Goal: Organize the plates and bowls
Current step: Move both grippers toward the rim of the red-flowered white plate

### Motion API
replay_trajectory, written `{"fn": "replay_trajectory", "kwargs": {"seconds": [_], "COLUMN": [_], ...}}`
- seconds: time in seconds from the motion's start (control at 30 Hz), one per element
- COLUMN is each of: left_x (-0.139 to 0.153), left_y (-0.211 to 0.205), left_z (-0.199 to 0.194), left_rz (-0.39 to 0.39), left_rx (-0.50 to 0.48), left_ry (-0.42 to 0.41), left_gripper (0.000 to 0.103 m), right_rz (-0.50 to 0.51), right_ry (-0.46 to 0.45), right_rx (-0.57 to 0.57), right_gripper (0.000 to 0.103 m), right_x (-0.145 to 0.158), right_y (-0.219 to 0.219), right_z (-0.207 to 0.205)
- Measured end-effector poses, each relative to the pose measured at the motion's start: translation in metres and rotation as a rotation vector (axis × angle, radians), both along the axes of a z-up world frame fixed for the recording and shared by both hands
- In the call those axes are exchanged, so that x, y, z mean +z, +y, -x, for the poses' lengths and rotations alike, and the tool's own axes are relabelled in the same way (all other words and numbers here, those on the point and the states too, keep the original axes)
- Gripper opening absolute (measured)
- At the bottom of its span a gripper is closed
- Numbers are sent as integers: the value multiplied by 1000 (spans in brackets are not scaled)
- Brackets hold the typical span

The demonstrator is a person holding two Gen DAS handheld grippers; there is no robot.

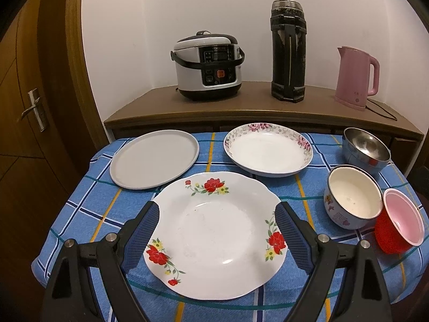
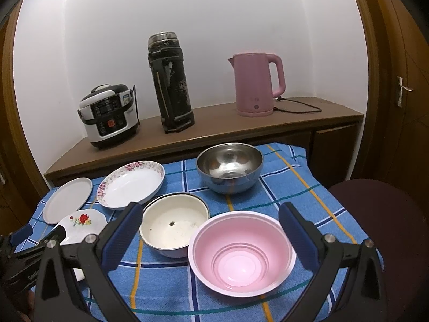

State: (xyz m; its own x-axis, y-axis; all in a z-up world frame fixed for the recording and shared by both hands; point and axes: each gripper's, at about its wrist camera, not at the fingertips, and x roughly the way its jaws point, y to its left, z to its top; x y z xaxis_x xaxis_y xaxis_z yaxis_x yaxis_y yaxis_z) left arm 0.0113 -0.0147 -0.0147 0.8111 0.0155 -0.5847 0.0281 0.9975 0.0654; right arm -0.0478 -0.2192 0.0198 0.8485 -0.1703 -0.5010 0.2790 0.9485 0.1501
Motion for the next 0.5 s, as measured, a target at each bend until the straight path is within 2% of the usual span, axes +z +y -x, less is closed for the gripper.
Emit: {"fn": "replay_trajectory", "kwargs": {"seconds": [0.5], "left_x": [-2], "left_y": [-6], "left_z": [-10], "left_rz": [-11], "left_rx": [-7], "left_ry": [12], "left_gripper": [90], "right_rz": [15], "right_ry": [3], "right_rx": [7], "right_gripper": [103], "right_x": [-3], "right_y": [1], "right_z": [-5]}}
